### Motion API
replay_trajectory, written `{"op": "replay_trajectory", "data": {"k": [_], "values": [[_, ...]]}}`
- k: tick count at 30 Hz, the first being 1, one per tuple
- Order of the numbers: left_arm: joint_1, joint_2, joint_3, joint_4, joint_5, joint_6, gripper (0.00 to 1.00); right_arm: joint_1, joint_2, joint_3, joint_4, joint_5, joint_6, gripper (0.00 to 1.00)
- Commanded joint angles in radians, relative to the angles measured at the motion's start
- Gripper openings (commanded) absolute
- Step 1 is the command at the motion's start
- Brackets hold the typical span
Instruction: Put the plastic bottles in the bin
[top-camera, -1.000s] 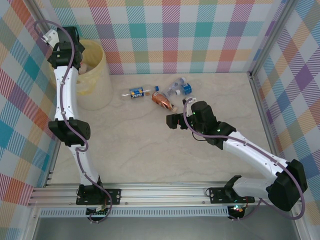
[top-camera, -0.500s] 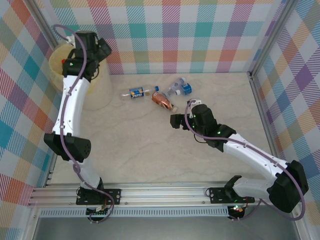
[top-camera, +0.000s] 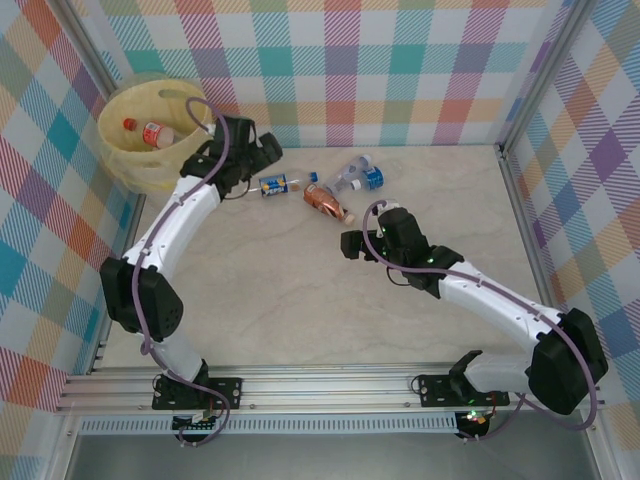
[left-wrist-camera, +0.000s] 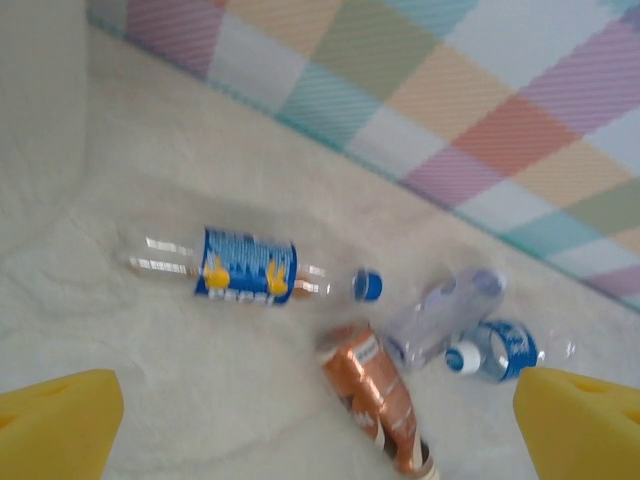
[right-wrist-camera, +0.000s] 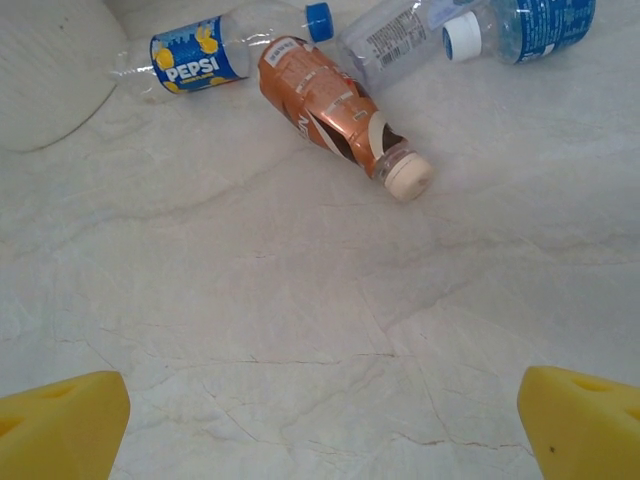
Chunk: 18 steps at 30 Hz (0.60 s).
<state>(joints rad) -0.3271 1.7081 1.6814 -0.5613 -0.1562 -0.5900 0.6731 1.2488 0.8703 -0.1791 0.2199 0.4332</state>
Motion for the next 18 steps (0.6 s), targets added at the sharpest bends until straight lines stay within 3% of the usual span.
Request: {"op": "replay_trajectory", "data": {"k": [1,9,18], "values": [[-0.034,0.01,-0.008,0.075,0.057,0.035,1.0,-0.009,0.006,0.001,-0.009,-0.019,0.002,1.0],[-0.046,0.222,0.172,-0.038,-0.094,0.319,1.0,-0.017,-0.01,-0.005,-0.023,-0.013,-0.005,1.0],[-0.043,0.392,0.298,-0.027,-0.093,0.72,1.0,-0.031,-0.035,-0.031,-0.009,-0.033,-0.033,1.0]]}}
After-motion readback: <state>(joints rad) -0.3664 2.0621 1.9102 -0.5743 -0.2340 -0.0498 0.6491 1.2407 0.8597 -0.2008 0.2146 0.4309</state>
